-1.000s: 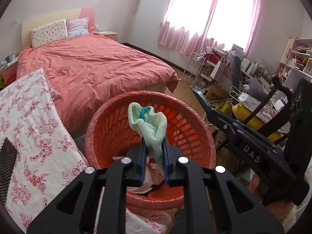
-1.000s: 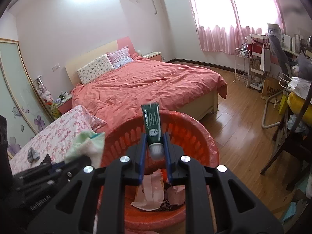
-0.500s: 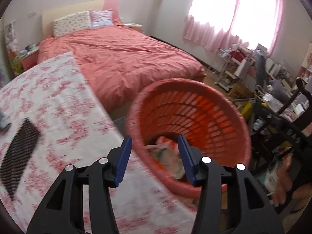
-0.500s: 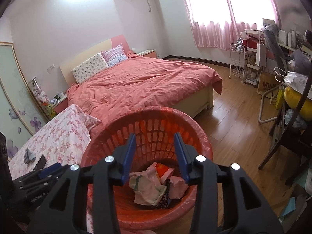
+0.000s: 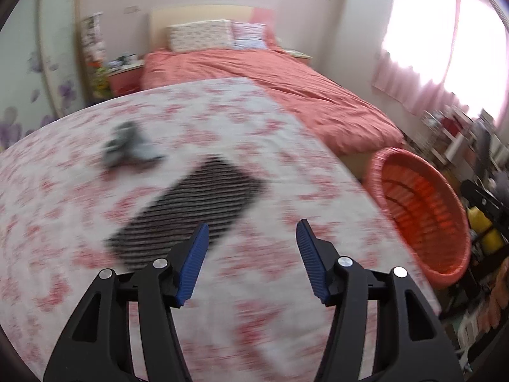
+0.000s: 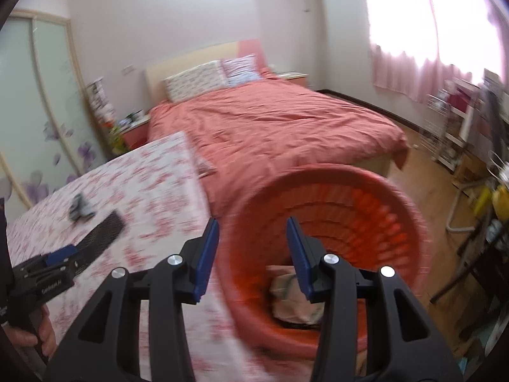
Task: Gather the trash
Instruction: 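Move both open tools back over the bed toward the sock and mesh pad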
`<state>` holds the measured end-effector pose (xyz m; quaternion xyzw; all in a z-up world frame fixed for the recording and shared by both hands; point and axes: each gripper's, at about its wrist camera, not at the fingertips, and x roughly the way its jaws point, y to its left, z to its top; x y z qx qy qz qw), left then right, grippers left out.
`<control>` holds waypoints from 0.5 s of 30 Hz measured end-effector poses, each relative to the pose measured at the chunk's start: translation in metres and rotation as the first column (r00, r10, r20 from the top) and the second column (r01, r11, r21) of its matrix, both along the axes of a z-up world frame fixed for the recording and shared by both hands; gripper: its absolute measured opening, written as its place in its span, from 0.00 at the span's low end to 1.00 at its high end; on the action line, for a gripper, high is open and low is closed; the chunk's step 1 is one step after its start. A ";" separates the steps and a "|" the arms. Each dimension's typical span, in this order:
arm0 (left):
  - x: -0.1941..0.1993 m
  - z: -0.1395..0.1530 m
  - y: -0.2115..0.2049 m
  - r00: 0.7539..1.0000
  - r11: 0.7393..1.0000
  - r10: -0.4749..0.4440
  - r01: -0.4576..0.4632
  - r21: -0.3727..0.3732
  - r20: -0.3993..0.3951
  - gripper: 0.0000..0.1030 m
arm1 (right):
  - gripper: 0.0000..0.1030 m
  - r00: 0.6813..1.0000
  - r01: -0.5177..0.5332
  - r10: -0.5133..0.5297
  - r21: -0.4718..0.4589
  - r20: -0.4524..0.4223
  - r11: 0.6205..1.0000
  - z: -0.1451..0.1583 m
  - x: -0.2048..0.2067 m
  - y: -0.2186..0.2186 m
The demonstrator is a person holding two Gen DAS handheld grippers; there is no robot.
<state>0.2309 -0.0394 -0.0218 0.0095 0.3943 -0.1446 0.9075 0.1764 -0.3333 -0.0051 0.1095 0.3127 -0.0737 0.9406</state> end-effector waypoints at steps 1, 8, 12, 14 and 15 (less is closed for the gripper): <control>0.000 0.000 0.013 1.000 1.000 0.026 -0.026 -0.002 0.000 0.56 | 0.43 1.000 -0.030 0.030 -0.006 -0.007 1.000 0.000 0.005 0.015; -0.002 0.000 0.099 0.984 0.984 0.179 -0.179 -0.017 -0.006 0.56 | 0.43 0.976 -0.209 0.207 -0.022 -0.067 0.978 -0.008 0.042 0.114; -0.009 -0.001 0.134 0.972 0.972 0.235 -0.235 -0.013 0.006 0.56 | 0.43 0.953 -0.287 0.285 -0.002 -0.106 0.958 -0.018 0.067 0.163; -0.012 -0.001 0.151 0.966 0.966 0.258 -0.258 -0.016 0.009 0.56 | 0.44 0.939 -0.322 0.319 0.001 -0.130 0.947 -0.024 0.079 0.187; -0.013 -0.001 0.159 0.963 0.963 0.268 -0.268 -0.019 0.010 0.56 | 0.44 0.933 -0.336 0.332 -0.004 -0.142 0.942 -0.027 0.086 0.198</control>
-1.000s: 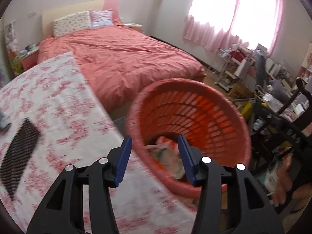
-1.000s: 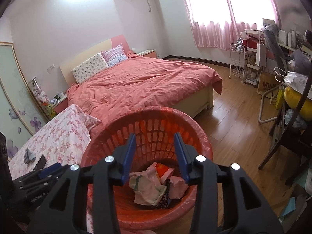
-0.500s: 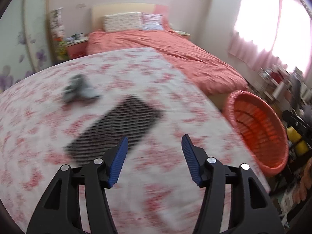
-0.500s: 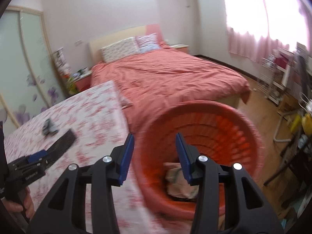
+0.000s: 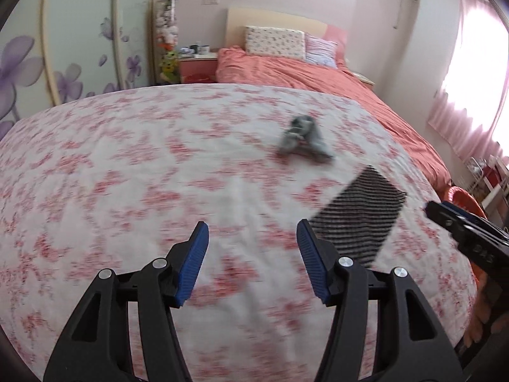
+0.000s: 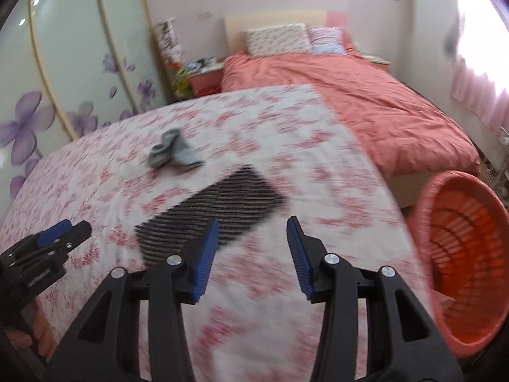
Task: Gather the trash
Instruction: 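Move both open tools back over the bed toward the sock and mesh pad, then grasp the black mesh pad with the right tool while the left tool grasps the grey sock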
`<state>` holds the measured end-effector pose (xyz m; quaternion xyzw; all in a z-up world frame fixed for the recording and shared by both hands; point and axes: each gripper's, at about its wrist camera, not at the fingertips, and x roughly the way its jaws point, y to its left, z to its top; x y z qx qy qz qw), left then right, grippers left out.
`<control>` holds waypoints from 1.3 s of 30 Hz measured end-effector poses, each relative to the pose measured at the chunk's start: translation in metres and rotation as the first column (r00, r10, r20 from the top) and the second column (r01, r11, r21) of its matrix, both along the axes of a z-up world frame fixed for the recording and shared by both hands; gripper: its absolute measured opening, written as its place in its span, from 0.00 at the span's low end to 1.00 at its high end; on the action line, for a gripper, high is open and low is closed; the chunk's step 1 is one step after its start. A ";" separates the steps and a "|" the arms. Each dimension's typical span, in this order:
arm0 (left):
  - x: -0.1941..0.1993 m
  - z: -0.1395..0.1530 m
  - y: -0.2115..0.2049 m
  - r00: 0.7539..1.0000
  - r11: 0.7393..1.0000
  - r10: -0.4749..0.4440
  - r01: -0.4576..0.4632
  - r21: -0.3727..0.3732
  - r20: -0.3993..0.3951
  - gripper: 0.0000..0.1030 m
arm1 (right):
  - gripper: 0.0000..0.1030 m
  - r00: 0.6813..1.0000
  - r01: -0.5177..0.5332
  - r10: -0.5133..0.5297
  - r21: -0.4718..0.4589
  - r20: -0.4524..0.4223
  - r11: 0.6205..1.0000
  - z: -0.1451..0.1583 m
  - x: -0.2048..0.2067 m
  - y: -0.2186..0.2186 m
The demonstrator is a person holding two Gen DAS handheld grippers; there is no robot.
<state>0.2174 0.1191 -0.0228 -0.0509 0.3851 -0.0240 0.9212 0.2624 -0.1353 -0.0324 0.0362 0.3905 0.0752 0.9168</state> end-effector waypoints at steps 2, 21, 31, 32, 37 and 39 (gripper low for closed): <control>0.001 -0.001 0.010 1.000 1.000 0.014 -0.014 -0.001 0.002 0.57 | 0.45 0.999 -0.029 0.028 -0.017 -0.020 0.999 -0.006 0.012 0.018; 0.002 -0.018 0.042 0.998 0.997 0.051 -0.053 -0.052 -0.042 0.61 | 0.23 0.992 -0.106 0.096 -0.117 -0.087 0.987 -0.032 0.034 0.054; 0.005 -0.019 0.029 0.998 0.999 0.028 -0.030 -0.039 -0.049 0.61 | 0.11 0.995 -0.079 0.076 -0.058 -0.060 0.995 -0.024 0.024 0.036; 0.005 -0.019 0.027 0.998 0.999 0.025 -0.027 -0.042 -0.051 0.61 | 0.11 0.996 -0.073 0.070 -0.053 -0.056 0.996 -0.023 0.023 0.033; 0.011 -0.015 0.013 0.999 0.999 0.004 -0.006 -0.043 -0.043 0.61 | 0.11 1.000 -0.020 0.020 -0.015 -0.018 1.000 -0.011 0.016 0.006; 0.017 -0.011 0.005 1.000 0.999 -0.004 0.002 -0.049 -0.030 0.61 | 0.10 1.000 0.027 -0.027 -0.011 0.005 1.000 -0.005 0.012 -0.009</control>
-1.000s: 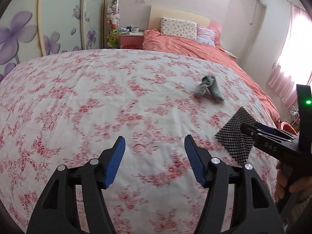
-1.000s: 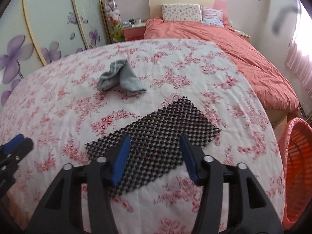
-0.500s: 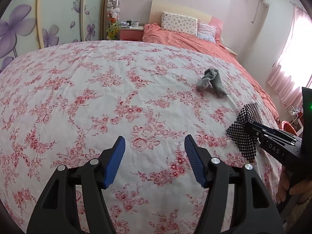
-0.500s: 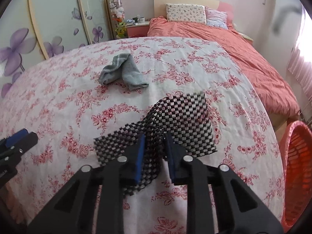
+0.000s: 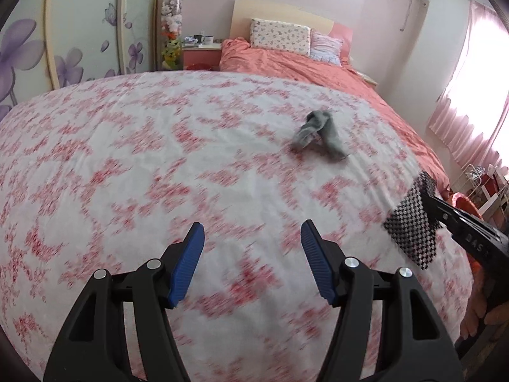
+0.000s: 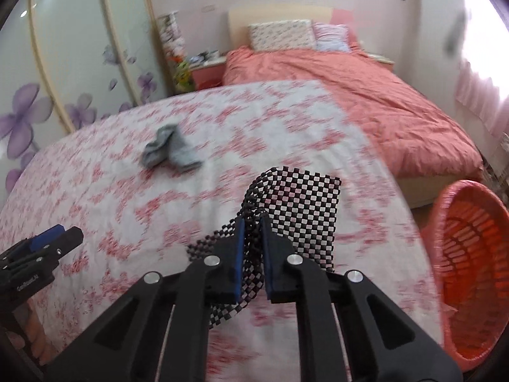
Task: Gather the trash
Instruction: 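Grasp the black mesh pad with the right tool while the left tool grasps the grey sock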
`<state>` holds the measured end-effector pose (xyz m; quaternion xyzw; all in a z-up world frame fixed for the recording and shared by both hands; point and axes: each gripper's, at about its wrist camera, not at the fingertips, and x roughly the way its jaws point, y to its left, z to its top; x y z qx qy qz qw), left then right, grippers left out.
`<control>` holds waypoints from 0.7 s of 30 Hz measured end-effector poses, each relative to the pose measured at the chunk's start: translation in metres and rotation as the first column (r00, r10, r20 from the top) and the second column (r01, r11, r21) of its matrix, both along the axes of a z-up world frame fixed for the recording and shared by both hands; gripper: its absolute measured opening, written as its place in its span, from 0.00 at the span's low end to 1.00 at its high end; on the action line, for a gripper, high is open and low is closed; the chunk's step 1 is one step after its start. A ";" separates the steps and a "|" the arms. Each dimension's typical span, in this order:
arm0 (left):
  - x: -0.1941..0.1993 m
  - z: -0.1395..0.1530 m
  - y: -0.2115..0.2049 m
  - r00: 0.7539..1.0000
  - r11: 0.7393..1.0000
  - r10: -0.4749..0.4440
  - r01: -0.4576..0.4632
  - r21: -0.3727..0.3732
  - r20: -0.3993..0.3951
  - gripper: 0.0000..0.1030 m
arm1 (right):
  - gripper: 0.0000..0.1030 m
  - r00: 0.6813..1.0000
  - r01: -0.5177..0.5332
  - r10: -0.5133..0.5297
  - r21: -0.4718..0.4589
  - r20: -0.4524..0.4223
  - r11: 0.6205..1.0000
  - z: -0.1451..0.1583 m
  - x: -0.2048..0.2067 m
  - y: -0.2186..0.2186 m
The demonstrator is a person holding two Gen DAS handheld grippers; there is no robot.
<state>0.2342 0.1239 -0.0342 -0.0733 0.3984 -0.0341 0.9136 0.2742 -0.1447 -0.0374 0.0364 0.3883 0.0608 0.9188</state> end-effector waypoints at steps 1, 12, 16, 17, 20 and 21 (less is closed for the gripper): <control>0.005 0.002 -0.005 1.000 1.000 -0.006 0.006 -0.007 0.008 0.61 | 0.10 1.000 0.018 -0.018 0.007 0.005 1.000 0.002 -0.001 -0.007; 0.098 0.015 -0.073 0.999 0.998 -0.036 0.034 0.053 0.030 0.63 | 0.10 0.995 0.089 -0.090 0.023 0.045 0.996 0.007 -0.013 -0.060; 0.132 0.005 -0.089 1.000 0.994 -0.007 0.007 0.105 -0.007 0.71 | 0.10 0.995 0.093 -0.094 0.039 0.041 0.995 0.006 -0.016 -0.070; 0.137 0.002 -0.092 1.000 0.993 -0.002 0.004 0.120 -0.019 0.71 | 0.10 0.995 0.093 -0.094 0.043 0.038 0.995 0.005 -0.017 -0.073; 0.149 -0.012 -0.096 0.998 0.987 0.022 -0.011 0.163 -0.067 0.70 | 0.10 0.995 0.098 -0.099 0.052 0.032 0.994 0.003 -0.018 -0.080; 0.150 -0.015 -0.097 0.997 0.988 0.019 -0.007 0.157 -0.080 0.57 | 0.10 0.994 0.100 -0.101 0.054 0.031 0.994 0.003 -0.018 -0.082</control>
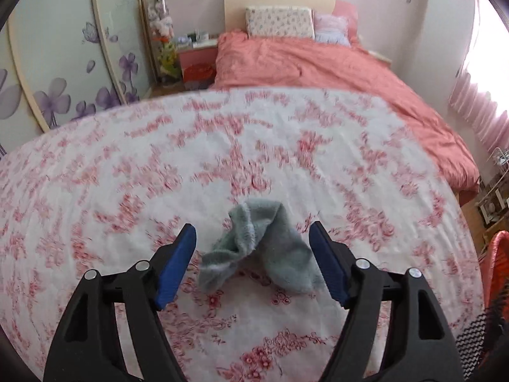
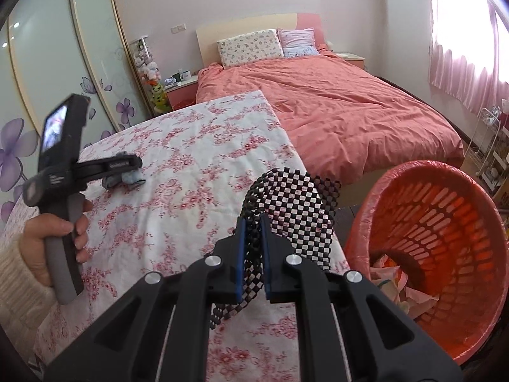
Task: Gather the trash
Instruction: 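Grasp the black mesh pad with the right tool while the left tool grasps the grey sock, then carry the mesh pad and grey sock with both tools over the orange basket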
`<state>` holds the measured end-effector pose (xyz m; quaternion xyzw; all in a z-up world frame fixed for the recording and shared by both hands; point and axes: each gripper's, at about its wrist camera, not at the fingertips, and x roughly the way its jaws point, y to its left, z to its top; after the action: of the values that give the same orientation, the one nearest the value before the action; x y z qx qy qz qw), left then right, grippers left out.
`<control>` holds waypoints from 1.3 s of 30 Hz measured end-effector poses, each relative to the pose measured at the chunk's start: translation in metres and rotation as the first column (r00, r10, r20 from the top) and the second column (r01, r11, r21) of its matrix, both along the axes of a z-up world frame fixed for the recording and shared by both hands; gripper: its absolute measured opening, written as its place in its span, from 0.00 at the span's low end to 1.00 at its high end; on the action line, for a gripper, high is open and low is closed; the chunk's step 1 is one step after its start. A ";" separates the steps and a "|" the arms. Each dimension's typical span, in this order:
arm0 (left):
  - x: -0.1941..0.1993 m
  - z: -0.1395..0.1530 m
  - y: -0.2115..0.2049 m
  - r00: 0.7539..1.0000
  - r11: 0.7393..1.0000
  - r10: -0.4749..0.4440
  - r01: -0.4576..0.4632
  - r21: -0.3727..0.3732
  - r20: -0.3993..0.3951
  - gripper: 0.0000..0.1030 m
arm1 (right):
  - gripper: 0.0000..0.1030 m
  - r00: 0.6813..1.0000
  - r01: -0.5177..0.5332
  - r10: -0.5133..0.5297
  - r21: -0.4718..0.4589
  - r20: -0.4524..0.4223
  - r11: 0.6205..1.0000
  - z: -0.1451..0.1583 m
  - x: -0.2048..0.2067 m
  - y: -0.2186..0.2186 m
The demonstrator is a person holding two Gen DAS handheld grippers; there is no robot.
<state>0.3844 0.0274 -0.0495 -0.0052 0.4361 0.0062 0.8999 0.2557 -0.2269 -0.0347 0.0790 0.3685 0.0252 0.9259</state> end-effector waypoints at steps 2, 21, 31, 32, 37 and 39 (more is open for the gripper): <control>-0.001 -0.002 0.001 1.000 1.000 -0.002 0.002 -0.013 -0.007 0.40 | 0.10 1.000 0.006 -0.006 0.002 0.002 1.000 0.000 -0.002 -0.003; -0.116 0.069 -0.012 0.969 0.972 -0.196 0.213 -0.103 0.151 0.18 | 0.10 0.992 0.056 -0.062 0.053 0.108 0.997 0.041 -0.054 -0.020; -0.155 0.082 -0.049 0.938 0.951 -0.288 0.303 -0.054 0.193 0.18 | 0.10 0.980 0.102 -0.109 0.047 0.164 0.994 0.058 -0.086 -0.036; -0.158 0.082 -0.053 0.934 0.948 -0.299 0.314 -0.052 0.194 0.18 | 0.10 0.979 0.109 -0.115 0.044 0.169 0.993 0.059 -0.089 -0.039; -0.168 0.082 -0.073 0.915 0.925 -0.353 0.372 -0.075 0.194 0.18 | 0.10 0.970 0.152 -0.158 0.045 0.187 0.987 0.062 -0.102 -0.055; -0.171 0.082 -0.083 0.906 0.913 -0.375 0.397 -0.091 0.194 0.18 | 0.10 0.965 0.173 -0.179 0.050 0.191 0.984 0.063 -0.106 -0.064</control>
<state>0.2139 -0.0553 0.0328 0.0230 0.3484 -0.2008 0.9153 0.1494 -0.2911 0.0280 0.1238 0.2672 -0.0434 0.9547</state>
